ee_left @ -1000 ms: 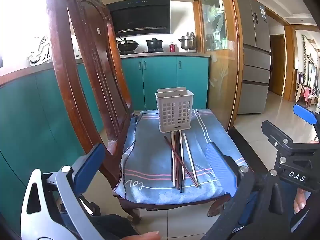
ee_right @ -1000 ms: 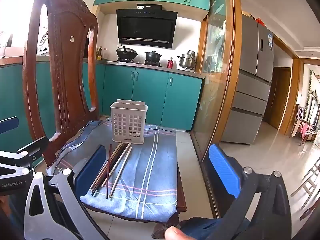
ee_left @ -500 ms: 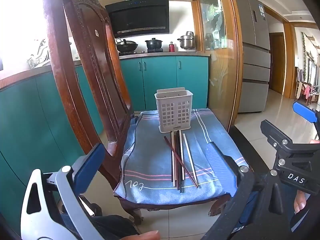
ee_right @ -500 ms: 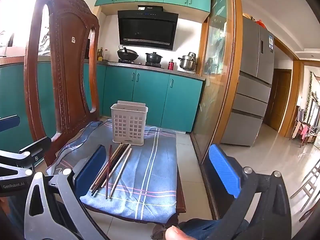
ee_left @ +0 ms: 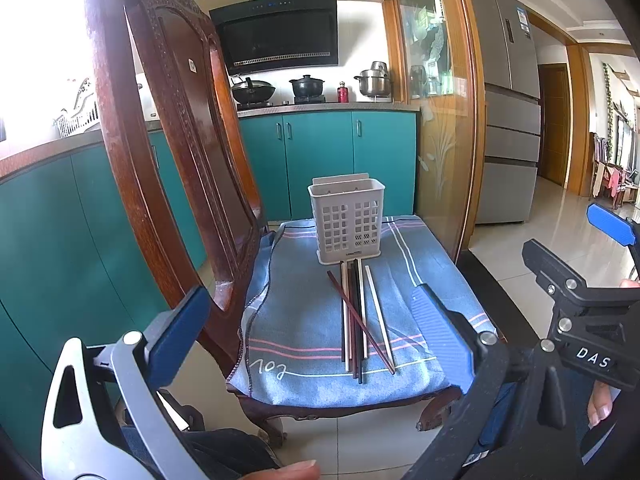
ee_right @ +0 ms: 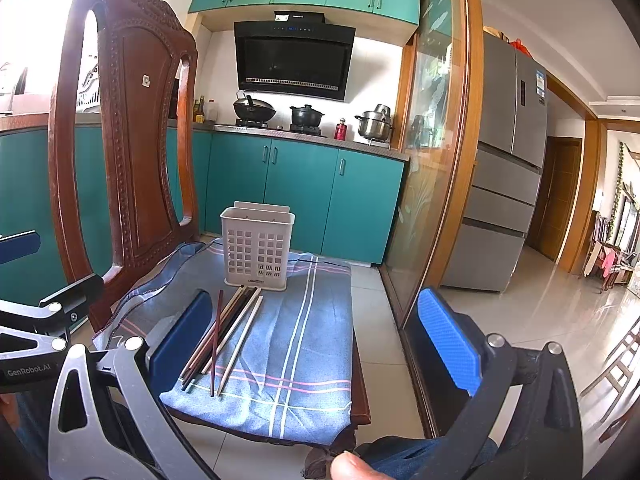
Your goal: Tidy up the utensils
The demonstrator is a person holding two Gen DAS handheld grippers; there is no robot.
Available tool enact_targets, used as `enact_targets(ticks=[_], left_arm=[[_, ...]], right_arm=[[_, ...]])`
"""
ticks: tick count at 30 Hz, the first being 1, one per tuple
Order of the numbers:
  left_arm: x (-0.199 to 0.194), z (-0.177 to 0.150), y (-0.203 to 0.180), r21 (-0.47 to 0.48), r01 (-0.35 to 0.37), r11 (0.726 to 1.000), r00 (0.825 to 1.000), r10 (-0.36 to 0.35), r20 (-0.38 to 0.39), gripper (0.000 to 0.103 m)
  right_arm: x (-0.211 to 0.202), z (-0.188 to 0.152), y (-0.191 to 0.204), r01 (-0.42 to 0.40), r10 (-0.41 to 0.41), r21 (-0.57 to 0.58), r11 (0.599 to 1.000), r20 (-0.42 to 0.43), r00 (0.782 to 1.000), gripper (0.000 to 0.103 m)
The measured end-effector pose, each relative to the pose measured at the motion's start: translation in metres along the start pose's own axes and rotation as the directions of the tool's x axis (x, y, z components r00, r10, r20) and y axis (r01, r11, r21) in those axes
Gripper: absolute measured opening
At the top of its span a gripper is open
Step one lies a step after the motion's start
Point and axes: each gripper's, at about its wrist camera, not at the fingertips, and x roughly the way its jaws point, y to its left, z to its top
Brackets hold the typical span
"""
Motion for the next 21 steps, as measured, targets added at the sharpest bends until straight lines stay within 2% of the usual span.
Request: enact_targets(ticks=[21], left_arm=[[0.0014,-0.0035,0.0004,-0.004,0.004,1.0,1.0,-0.004,-0.003,0.1]], right_arm=[[-0.0018,0.001,0.0025,-0.003,0.003,-0.01,1.0,0.002,1.0,0.1]])
